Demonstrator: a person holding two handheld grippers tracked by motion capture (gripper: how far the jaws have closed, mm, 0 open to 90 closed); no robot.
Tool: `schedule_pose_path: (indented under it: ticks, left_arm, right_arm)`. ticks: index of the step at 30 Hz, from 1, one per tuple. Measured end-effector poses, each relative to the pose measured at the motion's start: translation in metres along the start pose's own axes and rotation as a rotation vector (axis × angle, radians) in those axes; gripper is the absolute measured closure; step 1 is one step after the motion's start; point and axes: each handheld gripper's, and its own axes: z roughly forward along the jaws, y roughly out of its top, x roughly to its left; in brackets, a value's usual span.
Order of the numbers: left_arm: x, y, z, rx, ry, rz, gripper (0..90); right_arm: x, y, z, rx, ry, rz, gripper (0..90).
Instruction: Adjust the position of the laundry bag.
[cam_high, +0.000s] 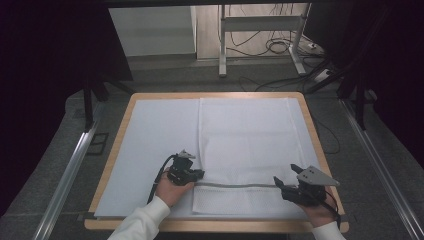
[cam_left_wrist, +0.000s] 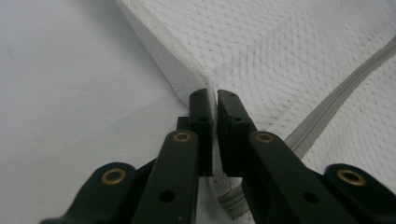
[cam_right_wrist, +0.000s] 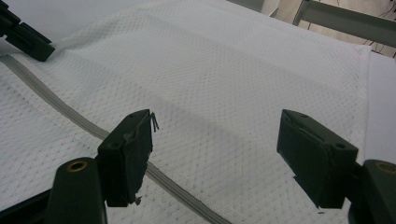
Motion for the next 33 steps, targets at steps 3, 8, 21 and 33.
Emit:
schedule_pose_path:
  ticks: [3,8,21,33]
  left_arm:
    - [0.001,0.0,-0.001,-0.006,-0.006,-0.008,88.0]
    - [0.004,0.001,-0.004,-0.016,-0.032,-0.027,88.7]
    - [0.01,0.0,-0.006,-0.019,-0.063,-0.025,89.0]
    - [0.004,-0.002,-0.008,-0.04,-0.038,-0.02,89.1]
  right_arm:
    - [-0.002,0.0,0.0,0.005,-0.012,0.002,26.3]
    - [-0.015,0.002,-0.004,0.041,-0.034,0.04,26.6]
    - [-0.059,0.042,0.011,0.176,-0.058,0.19,26.8]
    - [-0.081,0.012,0.005,0.253,-0.086,0.259,29.3]
